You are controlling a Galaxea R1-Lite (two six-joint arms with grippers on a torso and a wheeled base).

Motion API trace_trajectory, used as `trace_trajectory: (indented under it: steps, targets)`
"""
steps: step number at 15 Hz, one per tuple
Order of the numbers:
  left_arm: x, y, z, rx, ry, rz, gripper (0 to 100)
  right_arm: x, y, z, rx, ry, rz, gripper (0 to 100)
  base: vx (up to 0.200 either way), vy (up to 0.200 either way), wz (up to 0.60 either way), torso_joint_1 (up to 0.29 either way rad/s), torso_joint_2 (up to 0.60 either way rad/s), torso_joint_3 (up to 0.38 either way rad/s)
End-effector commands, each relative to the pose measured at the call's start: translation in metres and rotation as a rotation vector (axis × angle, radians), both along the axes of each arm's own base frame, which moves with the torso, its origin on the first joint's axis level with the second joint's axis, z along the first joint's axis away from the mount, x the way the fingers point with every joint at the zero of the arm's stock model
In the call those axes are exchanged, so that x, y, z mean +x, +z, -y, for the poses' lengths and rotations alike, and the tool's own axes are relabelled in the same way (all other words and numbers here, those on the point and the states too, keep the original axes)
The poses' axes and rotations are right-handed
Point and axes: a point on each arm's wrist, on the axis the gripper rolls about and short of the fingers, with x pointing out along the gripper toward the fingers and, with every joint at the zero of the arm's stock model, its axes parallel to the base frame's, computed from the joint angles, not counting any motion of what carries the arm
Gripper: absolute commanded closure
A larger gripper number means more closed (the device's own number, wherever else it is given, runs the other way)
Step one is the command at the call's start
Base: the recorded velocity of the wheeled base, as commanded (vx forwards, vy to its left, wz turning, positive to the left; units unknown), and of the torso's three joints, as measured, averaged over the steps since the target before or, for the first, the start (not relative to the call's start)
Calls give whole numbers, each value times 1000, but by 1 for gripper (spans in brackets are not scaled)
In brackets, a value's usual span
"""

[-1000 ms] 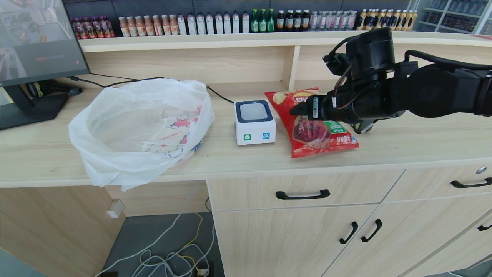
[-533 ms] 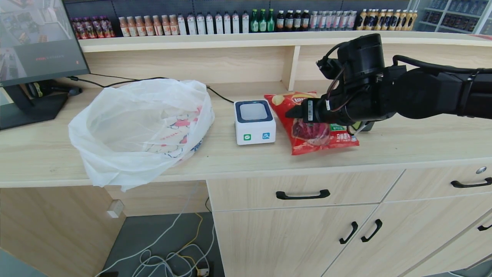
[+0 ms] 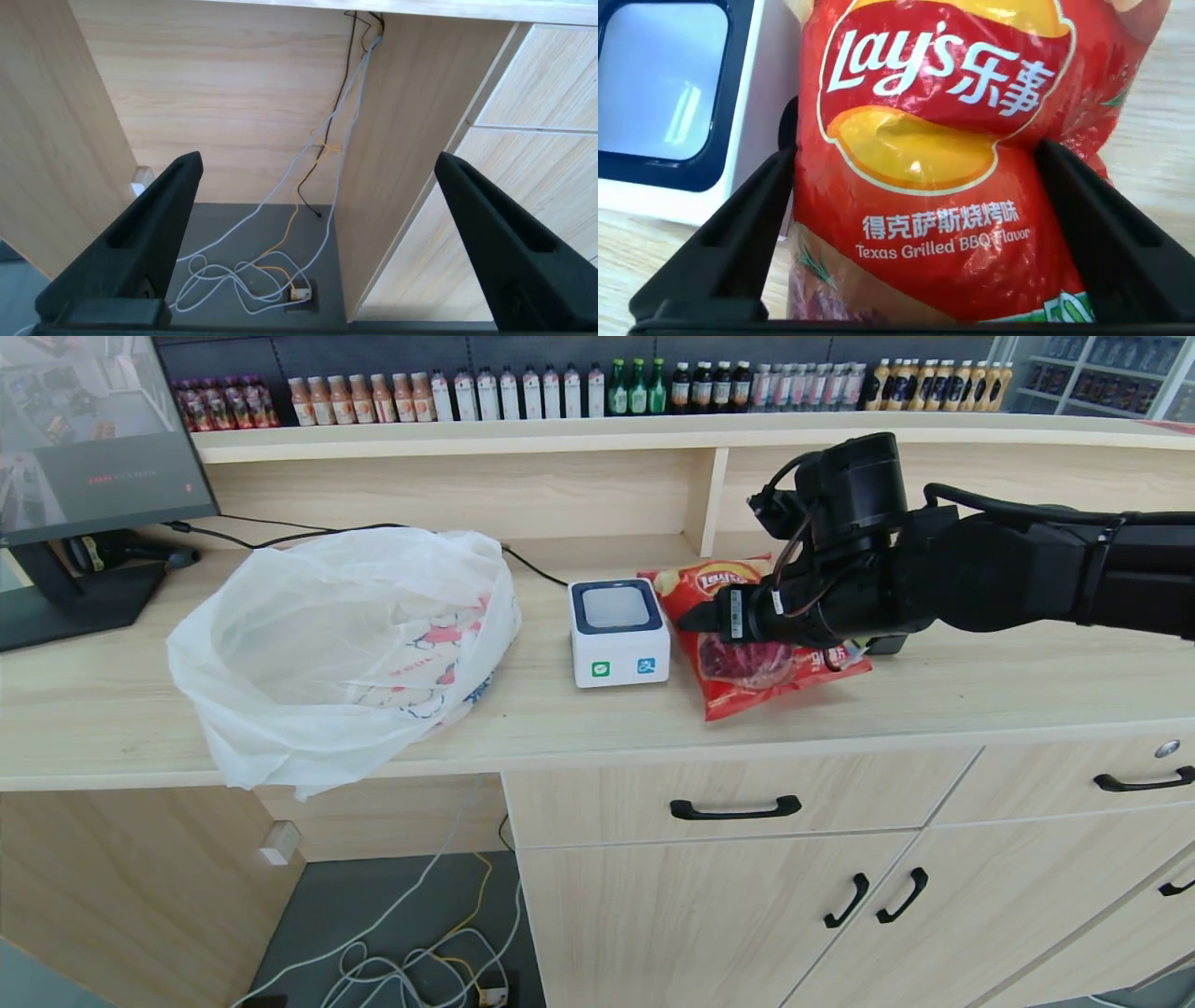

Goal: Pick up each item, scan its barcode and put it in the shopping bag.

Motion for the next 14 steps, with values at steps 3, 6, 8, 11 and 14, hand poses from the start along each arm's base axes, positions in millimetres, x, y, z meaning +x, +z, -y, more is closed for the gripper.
trace_trajectory:
  steps: [3, 6, 8, 11, 14]
  targets:
    - [0, 0, 0, 0, -1, 0, 0, -1, -2, -1, -6, 12, -30, 0, 0, 0, 0, 0, 0, 0]
    - [0, 0, 0, 0, 0, 0, 0, 1, -3, -1, -7, 8, -31, 0, 0, 0, 0, 0, 0, 0]
    - [0, 0, 0, 0, 0, 0, 0, 3, -5, -2, 10, -20, -41, 0, 0, 0, 0, 0, 0, 0]
    - [0, 0, 0, 0, 0, 0, 0, 7, -6, -2, 10, -83, -33, 0, 0, 0, 0, 0, 0, 0]
    - [0, 0, 0, 0, 2, 0, 0, 8, -7, -1, 4, -95, -30, 0, 0, 0, 0, 0, 0, 0]
